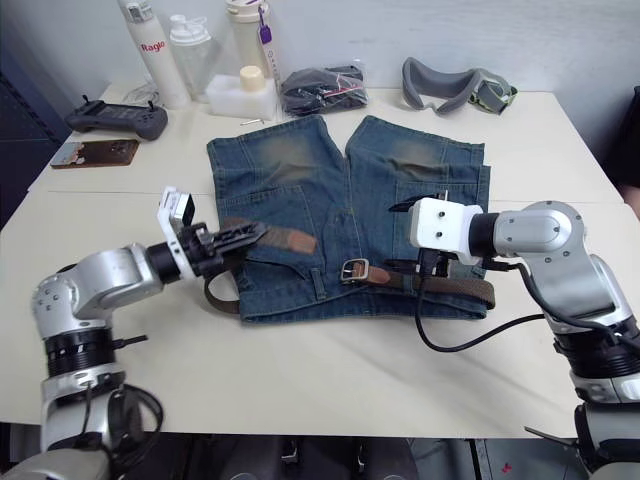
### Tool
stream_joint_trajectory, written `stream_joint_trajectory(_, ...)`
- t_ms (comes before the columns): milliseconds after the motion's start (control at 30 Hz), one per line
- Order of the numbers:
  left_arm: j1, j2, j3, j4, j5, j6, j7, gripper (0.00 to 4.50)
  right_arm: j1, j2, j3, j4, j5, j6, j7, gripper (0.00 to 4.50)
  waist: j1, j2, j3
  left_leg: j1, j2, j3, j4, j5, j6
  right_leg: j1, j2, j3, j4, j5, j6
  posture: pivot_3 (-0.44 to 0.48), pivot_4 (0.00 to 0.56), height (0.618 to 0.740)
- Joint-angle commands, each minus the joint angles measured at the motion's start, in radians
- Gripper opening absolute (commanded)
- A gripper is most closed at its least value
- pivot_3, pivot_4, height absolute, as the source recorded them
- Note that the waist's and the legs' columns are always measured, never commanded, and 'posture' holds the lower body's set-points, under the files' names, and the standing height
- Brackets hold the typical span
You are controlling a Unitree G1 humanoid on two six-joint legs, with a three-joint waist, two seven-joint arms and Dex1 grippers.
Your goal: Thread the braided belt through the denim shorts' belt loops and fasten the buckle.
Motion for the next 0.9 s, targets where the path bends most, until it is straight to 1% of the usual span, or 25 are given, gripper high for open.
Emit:
stream_joint_trajectory(33,0.041,0.036,-0.055,-0.055,-0.013,-0.011,-0.049,0.0,-0.02,-0.013,-0.027,-0.044,0.023,0.046,0.015,4.41,0.004,0.0,0.0,0.0,0.0,0.0,0.0,0.0,0.0,0.0,0.0,0.0,0.0,0.0,0.0,0.0,0.15,0.656)
stream_joint_trajectory(133,0.079,0.043,-0.074,-0.088,-0.013,-0.048,-0.04,0.0,-0.019,-0.017,-0.025,-0.055,0.024,0.065,0.025,4.41,0.004,0.0,0.0,0.0,0.0,0.0,0.0,0.0,0.001,0.0,-0.001,0.0,-0.001,0.0,0.0,0.0,0.15,0.656)
stream_joint_trajectory(333,0.121,-0.028,-0.073,-0.164,-0.013,-0.157,0.099,0.0,-0.006,-0.048,-0.042,-0.111,0.082,0.121,0.096,4.41,0.003,0.0,0.0,0.0,0.0,0.0,0.0,-0.001,0.001,0.0,-0.001,0.0,-0.001,0.0,0.0,0.0,0.15,0.656)
stream_joint_trajectory(400,0.135,-0.028,-0.083,-0.194,-0.013,-0.168,0.129,0.0,-0.009,-0.06,-0.047,-0.126,0.111,0.157,0.113,4.41,0.003,0.0,0.0,0.0,0.0,0.0,0.0,-0.001,0.002,0.0,-0.001,0.0,-0.001,0.0,0.0,0.0,0.15,0.656)
stream_joint_trajectory(500,0.153,-0.023,-0.109,-0.236,-0.013,-0.174,0.142,0.0,-0.028,-0.066,-0.048,-0.122,0.125,0.18,0.121,4.41,0.002,0.0,0.0,0.0,0.0,0.0,0.0,-0.001,0.002,0.0,-0.001,0.0,-0.001,0.0,0.0,0.0,0.15,0.656)
stream_joint_trajectory(667,0.161,0.015,-0.137,-0.256,-0.013,-0.164,0.107,0.0,-0.039,-0.069,-0.045,-0.115,0.126,0.191,0.129,4.41,0.002,0.0,0.0,0.0,0.0,0.0,0.0,-0.001,0.002,0.0,-0.001,0.0,-0.001,0.0,0.0,0.0,0.15,0.656)
stream_joint_trajectory(800,0.146,0.096,-0.148,-0.209,-0.013,-0.12,0.033,0.0,-0.039,-0.07,-0.044,-0.106,0.12,0.19,0.131,4.41,0.001,0.0,0.0,0.0,0.0,0.0,0.0,-0.001,0.002,0.0,-0.001,0.0,-0.001,0.0,0.0,0.0,0.15,0.656)
stream_joint_trajectory(900,0.134,0.145,-0.182,-0.18,-0.013,-0.093,-0.015,0.0,-0.027,-0.073,-0.038,-0.108,0.108,0.191,0.128,4.41,0.001,0.0,0.0,0.0,0.0,0.0,0.0,-0.001,0.002,0.0,-0.001,0.0,-0.001,0.0,0.0,0.0,0.15,0.656)
